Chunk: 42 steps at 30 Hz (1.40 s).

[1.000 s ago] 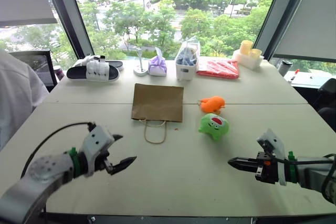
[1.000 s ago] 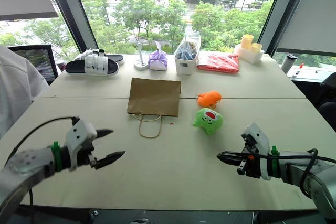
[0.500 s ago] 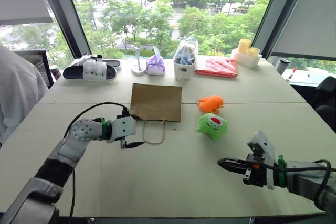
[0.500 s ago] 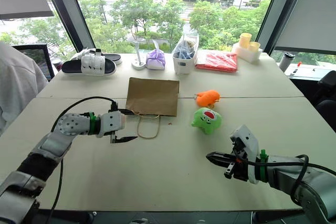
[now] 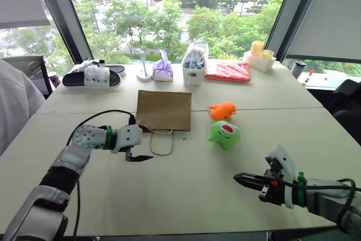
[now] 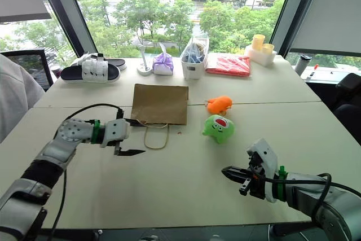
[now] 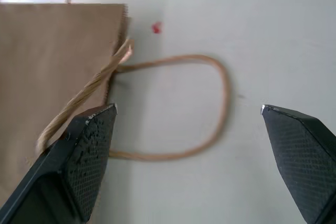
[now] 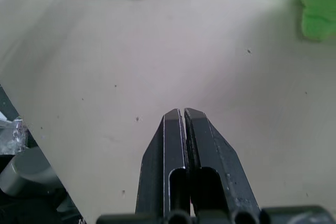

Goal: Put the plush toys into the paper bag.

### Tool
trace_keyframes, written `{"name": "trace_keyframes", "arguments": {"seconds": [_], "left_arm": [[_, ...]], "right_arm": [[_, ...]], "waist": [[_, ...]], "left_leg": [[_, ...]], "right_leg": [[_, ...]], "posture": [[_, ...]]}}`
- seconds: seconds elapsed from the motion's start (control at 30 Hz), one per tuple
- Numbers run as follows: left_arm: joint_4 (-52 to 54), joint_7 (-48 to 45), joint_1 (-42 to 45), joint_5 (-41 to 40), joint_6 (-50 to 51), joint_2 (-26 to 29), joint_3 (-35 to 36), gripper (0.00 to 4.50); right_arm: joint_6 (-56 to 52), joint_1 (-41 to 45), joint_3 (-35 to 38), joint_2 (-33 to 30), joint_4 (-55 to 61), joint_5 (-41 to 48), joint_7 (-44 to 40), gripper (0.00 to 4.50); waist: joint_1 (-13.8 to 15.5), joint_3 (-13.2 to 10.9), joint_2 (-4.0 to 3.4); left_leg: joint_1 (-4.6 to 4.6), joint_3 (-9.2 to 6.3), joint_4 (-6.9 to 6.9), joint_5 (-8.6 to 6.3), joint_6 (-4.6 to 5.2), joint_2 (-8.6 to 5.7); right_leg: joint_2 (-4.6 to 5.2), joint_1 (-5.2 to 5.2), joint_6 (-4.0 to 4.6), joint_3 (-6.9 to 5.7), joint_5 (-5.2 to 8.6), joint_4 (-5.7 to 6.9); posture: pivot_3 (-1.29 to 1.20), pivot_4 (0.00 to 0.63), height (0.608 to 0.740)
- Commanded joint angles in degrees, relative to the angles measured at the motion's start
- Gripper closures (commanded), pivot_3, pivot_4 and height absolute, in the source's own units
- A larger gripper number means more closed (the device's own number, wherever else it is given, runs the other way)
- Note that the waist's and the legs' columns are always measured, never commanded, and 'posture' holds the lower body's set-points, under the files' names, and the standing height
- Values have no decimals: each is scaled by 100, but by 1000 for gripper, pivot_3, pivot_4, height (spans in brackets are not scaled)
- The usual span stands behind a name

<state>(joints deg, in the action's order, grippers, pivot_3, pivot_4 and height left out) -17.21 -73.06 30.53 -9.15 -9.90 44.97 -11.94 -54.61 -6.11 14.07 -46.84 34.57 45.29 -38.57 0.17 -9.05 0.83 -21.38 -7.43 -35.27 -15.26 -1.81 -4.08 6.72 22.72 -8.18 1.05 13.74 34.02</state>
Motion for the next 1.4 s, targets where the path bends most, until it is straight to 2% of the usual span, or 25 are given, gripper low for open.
{"name": "trace_keyframes", "arguments": {"seconds": [0.03, 0.13, 0.23, 0.4, 0.53, 0.63, 0.77, 0.87, 0.9, 0.97, 1.0, 1.13, 1.2, 1.23, 1.33, 1.4], "left_arm": [[1053, -103, -220, -541, 870, 188, 343, 0], [1131, 317, -114, -555, 1189, 18, 545, 0], [774, 720, 189, -271, 927, -227, 600, 0], [-397, 1106, 742, 774, -419, -505, 111, 0], [-1479, 1312, 1182, 1281, -1145, -907, -211, 0], [-2113, 1390, 1431, 1466, -1575, -1119, -312, 832], [-2613, 1402, 1703, 1477, -1899, -1317, -238, 2743], [-2569, 1220, 1717, 1334, -1881, -1342, -168, 4267], [-2455, 1115, 1682, 1268, -1808, -1330, -160, 4438], [-2252, 948, 1619, 1161, -1649, -1316, -140, 4438], [-2081, 830, 1571, 1050, -1453, -1315, -113, 4438], [146, 356, 1197, -223, 1383, -1245, 136, 4438], [1086, 751, 1364, -1155, 3601, -1302, 437, 4438], [1388, 936, 1462, -1477, 4342, -1334, 572, 4438], [1920, 1333, 1657, -2128, 5647, -1413, 910, 4438], [2199, 1443, 1721, -2472, 6169, -1417, 1050, 4438]], "right_arm": [[108, 179, -33, 28, 21, 48, -49, 4455], [127, 308, -154, 60, -65, 11, -71, 4455], [149, 382, -278, 79, -104, -12, -82, 4455], [178, 376, -293, 89, -99, -24, -72, 4455], [180, 355, -289, 131, -52, -27, -2, 4455], [177, 321, -268, 180, 1, -20, 78, 4500], [174, 212, -209, 233, 93, 6, 160, 4500], [173, 170, -202, 273, 131, 23, 202, 4500], [175, 163, -209, 290, 139, 26, 213, 4500], [174, 156, -218, 310, 154, 28, 228, 4500], [165, 167, -221, 319, 160, 42, 236, 4500], [180, 311, -182, 444, 216, 185, 319, 4500], [180, 534, -206, 509, 231, 275, 370, 4500], [171, 667, -221, 554, 240, 324, 419, 4500], [155, 963, -239, 690, 250, 436, 554, 4500], [134, 1188, -291, 802, 247, 556, 648, 4500]], "waist": [[9, 0, -1], [63, 0, 0], [73, 0, 1], [55, 2, 1], [60, 2, 2], [57, 2, 4], [57, 2, 5], [55, 2, 6], [49, 3, 5], [46, 3, 5], [46, 3, 5], [22, 2, 5], [22, 2, 5], [19, 2, 6], [4, 3, 5], [-18, 3, 5]], "left_leg": [[2, -2, -1, 0, 0, 0], [3, -5, -21, 1, -1, 0], [1, -14, -46, 1, -1, -1], [-1, -13, -57, 1, -1, -7], [-3, -10, -57, 1, -1, -8], [-6, -10, -59, 1, -1, -9], [-6, -11, -59, 1, -1, -8], [-6, -11, -60, 1, -1, -9], [-6, -11, -61, 1, -1, -9], [-5, -11, -61, 1, -1, -8], [-6, -11, -61, 1, -1, -8], [-7, -17, -61, 0, 0, -6], [-8, -26, -65, 0, 0, -5], [-8, -35, -69, 0, 1, -5], [-2, -39, -73, 0, 1, -6], [3, -39, -71, 0, 1, -6]], "right_leg": [[0, -3, 0, 0, 1, 2], [-2, -16, 1, -9, 1, 5], [-4, -32, 2, -25, 1, 6], [-4, -32, 1, -25, 0, 8], [-4, -30, 1, -25, 0, 9], [-4, -29, 1, -26, 0, 9], [-4, -28, 0, -27, 0, 11], [-3, -29, 0, -26, 0, 10], [-3, -29, 0, -26, 0, 11], [-4, -28, 0, -26, 0, 13], [-4, -27, 0, -26, 0, 14], [-4, -28, -1, -24, 0, 18], [-4, -28, -1, -24, 0, 19], [-4, -28, -1, -25, 0, 23], [-6, -35, -3, -26, 1, 28], [-8, -36, -5, -26, 3, 30]], "posture": [[0, 150, 740], [0, 150, 740], [0, 150, 740], [0, 150, 740], [0, 150, 740], [0, 150, 740], [0, 150, 740], [0, 150, 740], [0, 150, 740], [0, 150, 740], [0, 150, 740], [0, 150, 740], [0, 150, 740], [0, 150, 740], [0, 150, 740], [0, 150, 740]]}}
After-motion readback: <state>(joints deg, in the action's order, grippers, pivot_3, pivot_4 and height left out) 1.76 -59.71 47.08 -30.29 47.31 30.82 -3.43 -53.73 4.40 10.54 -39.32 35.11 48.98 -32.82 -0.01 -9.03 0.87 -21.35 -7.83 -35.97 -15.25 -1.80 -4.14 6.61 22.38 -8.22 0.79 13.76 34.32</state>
